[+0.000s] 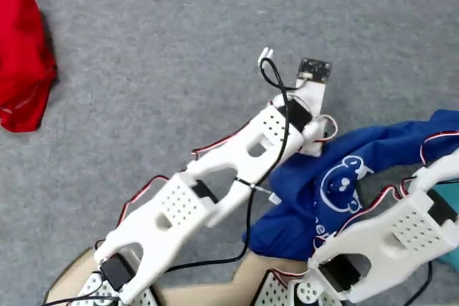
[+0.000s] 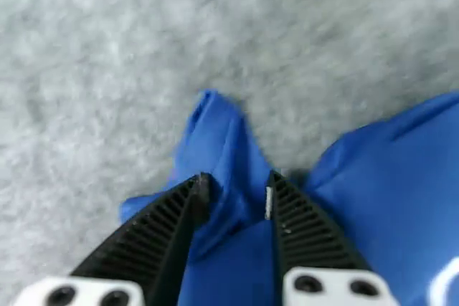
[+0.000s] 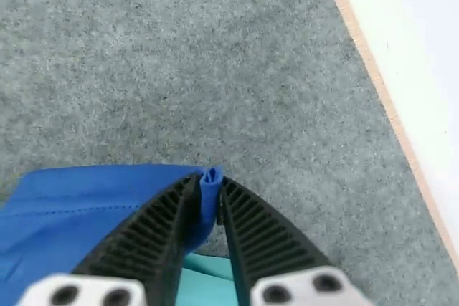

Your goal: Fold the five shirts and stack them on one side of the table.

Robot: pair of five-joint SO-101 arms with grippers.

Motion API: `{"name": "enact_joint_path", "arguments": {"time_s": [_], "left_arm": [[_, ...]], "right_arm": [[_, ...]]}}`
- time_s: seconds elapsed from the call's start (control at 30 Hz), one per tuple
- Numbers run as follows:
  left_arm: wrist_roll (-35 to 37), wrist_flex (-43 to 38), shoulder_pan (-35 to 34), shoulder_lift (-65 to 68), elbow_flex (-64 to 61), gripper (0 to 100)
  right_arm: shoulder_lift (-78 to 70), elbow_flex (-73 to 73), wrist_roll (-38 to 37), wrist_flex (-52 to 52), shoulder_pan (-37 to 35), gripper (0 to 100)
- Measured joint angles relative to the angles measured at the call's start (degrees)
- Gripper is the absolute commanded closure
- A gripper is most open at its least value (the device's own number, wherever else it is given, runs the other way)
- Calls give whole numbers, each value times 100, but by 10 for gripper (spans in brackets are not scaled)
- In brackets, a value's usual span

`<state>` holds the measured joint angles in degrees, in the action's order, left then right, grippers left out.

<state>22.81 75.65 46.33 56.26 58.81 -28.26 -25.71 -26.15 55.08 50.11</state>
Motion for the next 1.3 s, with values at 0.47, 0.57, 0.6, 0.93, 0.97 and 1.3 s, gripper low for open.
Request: {"name": "enact_joint_path", "arguments": {"time_s": [0.47,0.57,0.6,0.93,0.97,1.3], "left_arm": [[-308,563,-378,1644,2145,980],[-334,624,-510,1644,2163,980],[-334,686,-519,1644,2189,980],[-352,1512,-879,1521,3376,980],[-352,1565,-958,1407,3376,980],[-352,1758,-1723,-44,3411,980]], "right_arm": [[0,18,-9,-9,0,992],[0,18,-9,-9,0,992],[0,18,-9,-9,0,992],[0,18,-9,-9,0,993],[0,18,-9,-9,0,993],[0,18,-9,220,-176,993]]}}
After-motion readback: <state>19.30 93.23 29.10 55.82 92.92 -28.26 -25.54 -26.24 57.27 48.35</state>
